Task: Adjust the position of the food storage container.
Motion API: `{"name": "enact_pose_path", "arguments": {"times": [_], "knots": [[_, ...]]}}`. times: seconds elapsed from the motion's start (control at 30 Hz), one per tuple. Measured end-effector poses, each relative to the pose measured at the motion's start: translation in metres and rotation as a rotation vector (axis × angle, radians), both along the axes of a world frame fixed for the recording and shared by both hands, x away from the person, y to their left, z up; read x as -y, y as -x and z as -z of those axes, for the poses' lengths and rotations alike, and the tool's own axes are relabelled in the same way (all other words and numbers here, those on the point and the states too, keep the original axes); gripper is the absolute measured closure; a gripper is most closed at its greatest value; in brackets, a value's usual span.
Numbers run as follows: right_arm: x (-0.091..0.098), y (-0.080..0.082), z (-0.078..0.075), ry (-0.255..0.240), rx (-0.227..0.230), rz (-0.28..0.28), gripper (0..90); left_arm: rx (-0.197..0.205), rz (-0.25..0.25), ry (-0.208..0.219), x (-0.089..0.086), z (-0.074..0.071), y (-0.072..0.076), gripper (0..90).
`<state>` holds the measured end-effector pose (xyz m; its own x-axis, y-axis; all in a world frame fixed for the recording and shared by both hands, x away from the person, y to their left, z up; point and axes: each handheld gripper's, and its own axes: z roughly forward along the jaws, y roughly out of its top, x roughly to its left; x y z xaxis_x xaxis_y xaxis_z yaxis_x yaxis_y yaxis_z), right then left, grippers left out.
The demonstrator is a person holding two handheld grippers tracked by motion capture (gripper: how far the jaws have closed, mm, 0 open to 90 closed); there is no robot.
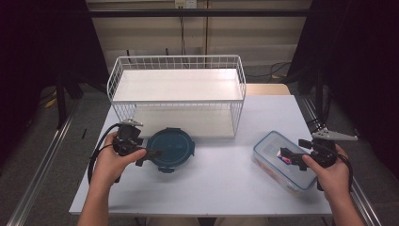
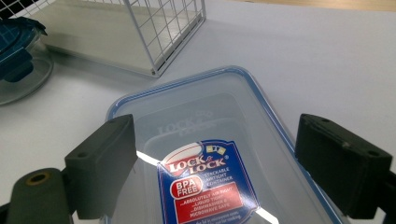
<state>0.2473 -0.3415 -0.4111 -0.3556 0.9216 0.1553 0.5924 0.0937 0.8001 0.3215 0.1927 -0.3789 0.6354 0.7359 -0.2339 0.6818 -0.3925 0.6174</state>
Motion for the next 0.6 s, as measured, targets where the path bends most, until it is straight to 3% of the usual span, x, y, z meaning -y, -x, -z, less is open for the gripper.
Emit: {"name": "enact_pose_path", "arguments": {"times": [0.27,0.33,0.43,0.6], "knots": [[0.001,-0.011,-0.004,0.001,-0.003,0.004,21.8,0.003,0.007,0.007,0.000,-0.001,0.001,4.7],[0.003,-0.016,-0.004,0.009,-0.005,0.022,29.5,0.003,-0.016,0.021,0.000,-0.001,0.001,4.7],[0.006,-0.020,-0.004,0.022,-0.005,0.044,33.4,0.000,0.006,0.009,-0.001,-0.001,0.000,4.7],[0.015,-0.030,-0.002,0.026,-0.046,0.070,50.5,-0.002,0.007,0.008,-0.001,0.000,0.000,4.7]]}}
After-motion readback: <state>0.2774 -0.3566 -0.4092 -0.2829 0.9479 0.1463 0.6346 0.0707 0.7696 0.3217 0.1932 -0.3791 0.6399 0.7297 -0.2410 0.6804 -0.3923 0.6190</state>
